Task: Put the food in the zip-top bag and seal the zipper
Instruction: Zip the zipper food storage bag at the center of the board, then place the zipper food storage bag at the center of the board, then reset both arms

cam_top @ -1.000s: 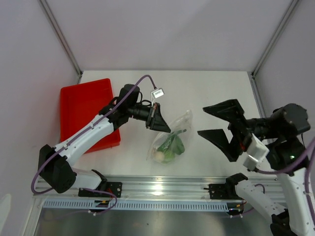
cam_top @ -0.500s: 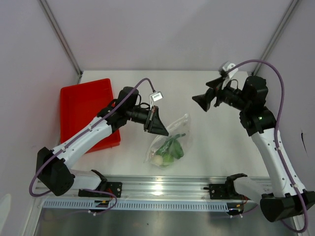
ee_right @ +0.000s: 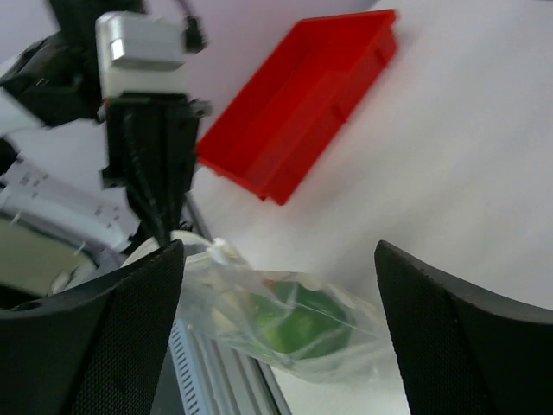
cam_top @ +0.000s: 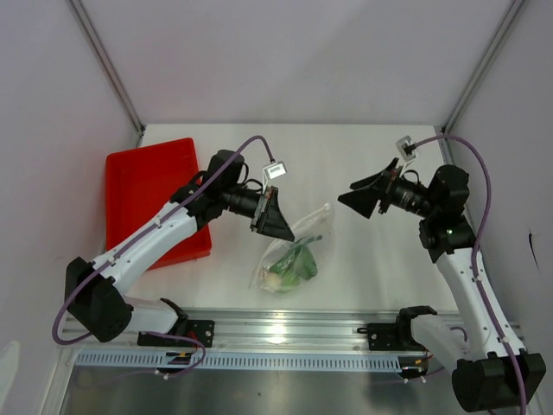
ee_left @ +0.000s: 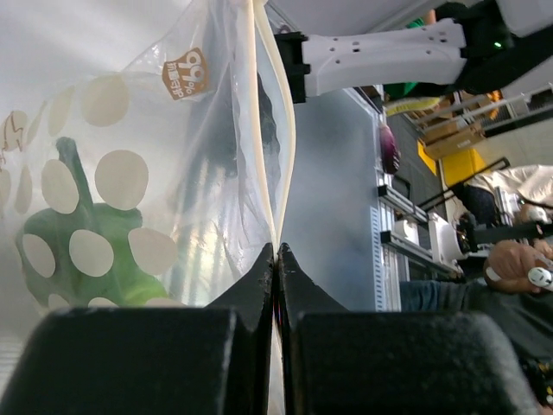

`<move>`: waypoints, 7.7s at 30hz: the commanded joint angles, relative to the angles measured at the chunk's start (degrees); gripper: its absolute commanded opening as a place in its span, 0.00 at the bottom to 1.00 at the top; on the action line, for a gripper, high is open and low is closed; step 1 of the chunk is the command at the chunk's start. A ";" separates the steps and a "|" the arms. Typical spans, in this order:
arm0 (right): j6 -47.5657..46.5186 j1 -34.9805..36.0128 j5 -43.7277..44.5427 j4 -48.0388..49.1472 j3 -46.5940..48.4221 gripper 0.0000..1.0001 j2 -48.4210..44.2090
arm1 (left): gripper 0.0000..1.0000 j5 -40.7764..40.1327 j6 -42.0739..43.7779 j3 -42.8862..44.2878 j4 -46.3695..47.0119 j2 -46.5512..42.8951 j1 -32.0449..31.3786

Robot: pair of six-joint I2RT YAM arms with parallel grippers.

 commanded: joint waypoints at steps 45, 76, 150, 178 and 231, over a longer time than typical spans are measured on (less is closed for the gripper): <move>-5.59 20.71 7.46 3.84 -10.09 0.00 -6.47 | 0.64 -14.58 6.86 2.94 -1.12 -6.83 1.34; -11.05 29.33 10.19 -4.86 -5.16 0.00 -4.10 | 0.34 -17.50 6.42 11.46 7.60 1.86 -12.01; 1.52 15.98 38.06 -10.84 -7.36 0.00 -17.55 | 0.01 -30.86 13.98 -7.70 -10.59 -16.86 -4.63; 2.66 5.35 45.16 -7.68 -5.25 0.00 -3.14 | 0.99 -43.26 6.60 -10.69 -1.54 -29.86 -3.40; 11.97 27.56 69.43 -33.78 -2.51 0.99 2.69 | 0.99 -35.43 -12.12 -30.20 6.98 -45.07 -3.40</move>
